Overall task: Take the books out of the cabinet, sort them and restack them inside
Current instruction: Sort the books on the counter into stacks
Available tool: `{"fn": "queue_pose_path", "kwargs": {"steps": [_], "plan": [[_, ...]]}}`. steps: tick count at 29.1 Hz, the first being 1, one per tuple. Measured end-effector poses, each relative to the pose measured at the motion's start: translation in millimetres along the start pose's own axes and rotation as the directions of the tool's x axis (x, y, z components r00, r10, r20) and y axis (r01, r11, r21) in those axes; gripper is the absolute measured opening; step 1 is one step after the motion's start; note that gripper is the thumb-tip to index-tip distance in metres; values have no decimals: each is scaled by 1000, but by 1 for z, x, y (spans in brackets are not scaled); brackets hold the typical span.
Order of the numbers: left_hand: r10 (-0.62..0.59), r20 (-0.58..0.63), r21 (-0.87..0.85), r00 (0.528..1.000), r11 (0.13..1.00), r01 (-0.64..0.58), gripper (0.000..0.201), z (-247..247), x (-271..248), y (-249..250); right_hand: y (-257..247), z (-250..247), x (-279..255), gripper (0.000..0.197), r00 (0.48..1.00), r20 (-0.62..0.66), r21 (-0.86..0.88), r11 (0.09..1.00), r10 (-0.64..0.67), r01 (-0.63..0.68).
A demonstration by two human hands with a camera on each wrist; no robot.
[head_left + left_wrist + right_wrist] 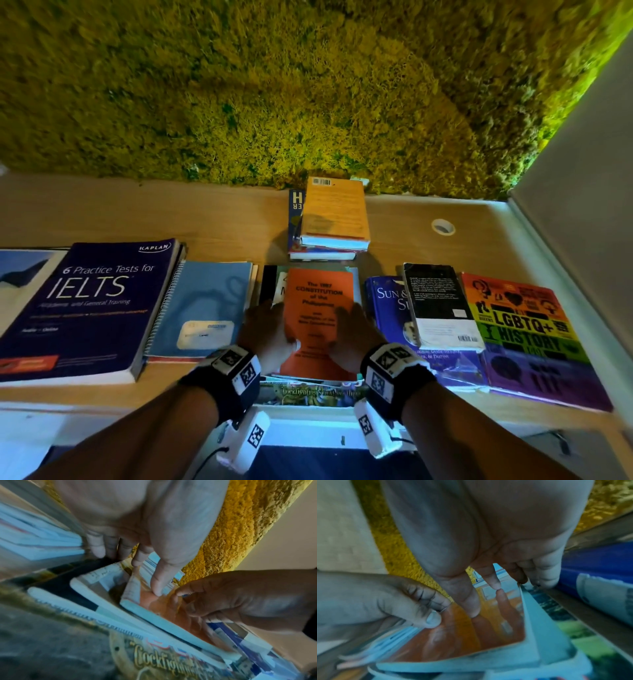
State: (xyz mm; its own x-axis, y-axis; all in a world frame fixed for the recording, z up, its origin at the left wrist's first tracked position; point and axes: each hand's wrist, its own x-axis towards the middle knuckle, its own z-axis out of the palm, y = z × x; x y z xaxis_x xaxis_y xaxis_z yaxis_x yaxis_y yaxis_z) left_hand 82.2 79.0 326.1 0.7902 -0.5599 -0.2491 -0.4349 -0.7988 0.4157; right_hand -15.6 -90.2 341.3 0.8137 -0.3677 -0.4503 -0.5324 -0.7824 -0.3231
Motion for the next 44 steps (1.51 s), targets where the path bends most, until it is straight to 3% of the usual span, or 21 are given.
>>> {"fn": "queue_pose_path", "kwargs": {"steps": [5, 7, 9, 11, 13, 18, 19, 22, 25, 26, 30, 31, 33, 35, 37, 40, 41, 44], "plan": [[-68, -10, -227, 998, 972, 64, 34, -13, 3, 1, -6, 0, -11, 69, 999, -34, 18, 1000, 4, -3], [-85, -10, -259, 996, 963, 79, 55, -10, 5, -3, -8, 3, -18, 72, 999, -51, 10, 1000, 12, -12], [-99, -36, -142, 994, 985, 93, 78, -7, 0, 0, -8, 5, -22, 75, 997, -77, 24, 1000, 16, -14], [-129, -54, -129, 990, 984, 121, 77, -2, -5, 7, -7, 7, -23, 76, 995, -89, 53, 998, 36, -32], [-80, -74, -225, 994, 972, 62, 69, -5, -12, 17, -7, 8, -21, 76, 994, -95, 75, 996, 53, -46], [-62, -82, -477, 995, 879, 15, 94, -4, -14, 13, -5, 14, -14, 91, 981, -134, 140, 983, 139, -120], [-109, -86, -541, 990, 840, 45, 88, -5, -13, 10, -3, 13, -12, 92, 979, -139, 143, 981, 150, -130], [-243, 14, -772, 970, 614, 165, 76, -10, -3, -2, 2, 8, -5, 91, 977, -129, 153, 977, 171, -151], [-242, 130, -876, 962, 426, 225, 86, -14, 4, -7, 1, 4, -2, 86, 972, -150, 135, 978, 179, -160], [-219, 140, -885, 966, 409, 222, 92, -10, 5, -7, 0, 4, -2, 87, 970, -155, 148, 975, 187, -164], [-103, -6, -759, 995, 648, 62, 124, 26, 10, -6, 2, 4, 6, 92, 961, -178, 242, 956, 209, -163], [-81, -44, -761, 996, 649, 19, 123, 19, 3, 0, 5, 2, 10, 92, 964, -179, 314, 940, 197, -134], [-35, -87, -840, 996, 540, -54, 109, -3, -7, 13, 11, -7, 14, 87, 972, -180, 533, 845, 154, -35], [53, -94, -917, 994, 385, -108, 92, -25, -12, 20, 13, -24, 9, 85, 953, -243, 787, 611, 182, 84], [147, -143, -931, 979, 317, -183, 74, -51, -14, 28, 10, -46, 1, 79, 938, -300, 898, 382, 173, 217], [164, -260, -869, 951, 389, -305, 49, -82, -5, 35, 0, -78, -11, 54, 940, -332, 940, 111, 75, 323], [164, -287, -837, 944, 436, -331, 47, -91, -2, 37, -4, -86, -12, 46, 927, -364, 931, 71, 85, 359], [184, -360, -769, 914, 497, -403, 45, -113, 8, 41, -12, -103, -10, 32, 849, -513, 858, 109, 128, 502]]}}
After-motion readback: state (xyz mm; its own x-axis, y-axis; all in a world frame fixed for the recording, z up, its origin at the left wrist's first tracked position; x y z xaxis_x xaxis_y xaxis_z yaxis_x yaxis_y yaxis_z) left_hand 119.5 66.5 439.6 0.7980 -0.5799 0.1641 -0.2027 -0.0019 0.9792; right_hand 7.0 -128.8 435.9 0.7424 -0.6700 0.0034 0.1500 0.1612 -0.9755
